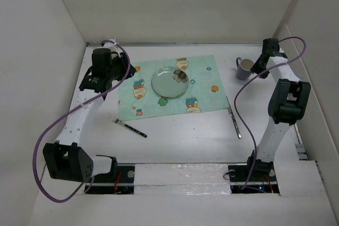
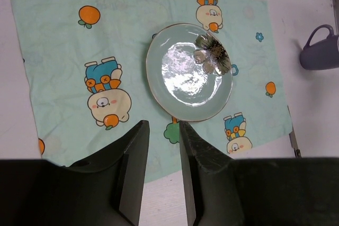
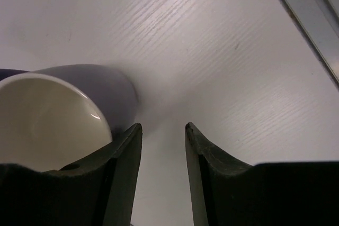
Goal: Set the dinner table for one person
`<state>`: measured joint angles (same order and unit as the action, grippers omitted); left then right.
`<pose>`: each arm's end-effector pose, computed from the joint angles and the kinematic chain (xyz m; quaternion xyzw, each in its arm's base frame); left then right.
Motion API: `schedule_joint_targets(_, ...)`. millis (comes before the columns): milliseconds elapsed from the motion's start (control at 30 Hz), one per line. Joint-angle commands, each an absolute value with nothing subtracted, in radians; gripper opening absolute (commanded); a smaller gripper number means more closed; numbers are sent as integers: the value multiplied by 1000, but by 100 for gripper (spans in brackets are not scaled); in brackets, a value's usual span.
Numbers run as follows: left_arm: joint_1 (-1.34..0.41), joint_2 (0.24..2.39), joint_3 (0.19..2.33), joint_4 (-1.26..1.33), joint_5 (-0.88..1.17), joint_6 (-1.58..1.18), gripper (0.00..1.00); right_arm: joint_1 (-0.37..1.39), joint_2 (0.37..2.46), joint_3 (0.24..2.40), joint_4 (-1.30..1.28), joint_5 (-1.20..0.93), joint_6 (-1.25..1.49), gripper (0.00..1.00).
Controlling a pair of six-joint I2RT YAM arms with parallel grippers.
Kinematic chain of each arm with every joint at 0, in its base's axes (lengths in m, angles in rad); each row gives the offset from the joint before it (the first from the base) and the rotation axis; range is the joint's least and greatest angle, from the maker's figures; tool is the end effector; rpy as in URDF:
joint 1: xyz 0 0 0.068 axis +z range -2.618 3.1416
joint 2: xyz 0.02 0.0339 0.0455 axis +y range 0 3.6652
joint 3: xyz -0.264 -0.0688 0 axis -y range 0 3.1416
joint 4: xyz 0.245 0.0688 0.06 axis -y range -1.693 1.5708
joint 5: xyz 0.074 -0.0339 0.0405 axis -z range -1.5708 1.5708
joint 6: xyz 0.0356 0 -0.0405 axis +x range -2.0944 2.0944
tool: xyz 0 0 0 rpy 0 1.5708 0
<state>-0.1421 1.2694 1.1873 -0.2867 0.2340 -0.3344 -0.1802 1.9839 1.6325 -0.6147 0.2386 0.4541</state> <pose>0.2879 -0.0495 0.3661 -0.0129 0.8217 -0.2261 0.5230 0.4298 -0.0869 0.2380 0.3293 0.8895 -0.0722 0.3084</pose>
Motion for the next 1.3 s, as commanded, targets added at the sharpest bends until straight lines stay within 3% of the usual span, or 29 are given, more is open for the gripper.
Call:
schedule_joint_targets(0, -137, 1249, 1183, -252, 241, -334, 27, -178, 1991, 1719, -620, 216, 434, 43)
schedule_joint_targets(67, -137, 1246, 1183, -255, 244, -334, 27, -178, 1973, 1706, -620, 235, 443, 34)
schedule_joint_targets(300, -137, 1250, 1155, -244, 267, -345, 27, -178, 1760, 1505, -512, 325, 499, 31)
schedule_joint_targets(400, -137, 1264, 1170, -245, 268, -345, 27, -178, 1717, 1482, -417, 284, 465, 38)
schedule_joint_targets(433, -137, 1275, 1178, -248, 267, -344, 27, -178, 1730, 1502, -423, 250, 454, 45)
schedule_joint_targets(533, -137, 1296, 1203, -256, 279, -341, 27, -178, 1839, 1621, -534, 229, 453, 51)
schedule_joint_targets(767, -137, 1293, 1195, -258, 282, -342, 27, -189, 2015, 1713, -572, 170, 469, 51)
schedule_joint_targets(800, -137, 1289, 1192, -264, 273, -339, 27, -189, 2055, 1738, -589, 158, 469, 42)
schedule_joint_targets(833, -137, 1289, 1192, -264, 273, -337, 27, -189, 2056, 1738, -589, 158, 471, 42)
schedule_joint_targets(867, -137, 1287, 1189, -265, 267, -337, 27, -189, 2065, 1753, -598, 156, 477, 25)
schedule_joint_targets(967, -137, 1290, 1189, -264, 267, -337, 27, -189, 2030, 1734, -568, 163, 483, 0)
schedule_joint_targets(1133, -137, 1308, 1204, -261, 270, -341, 27, -128, 1922, 1741, -483, 175, 466, 0)
schedule_joint_targets(1267, -137, 1322, 1215, -261, 279, -342, 27, -34, 2004, 1938, -607, 163, 413, 0)
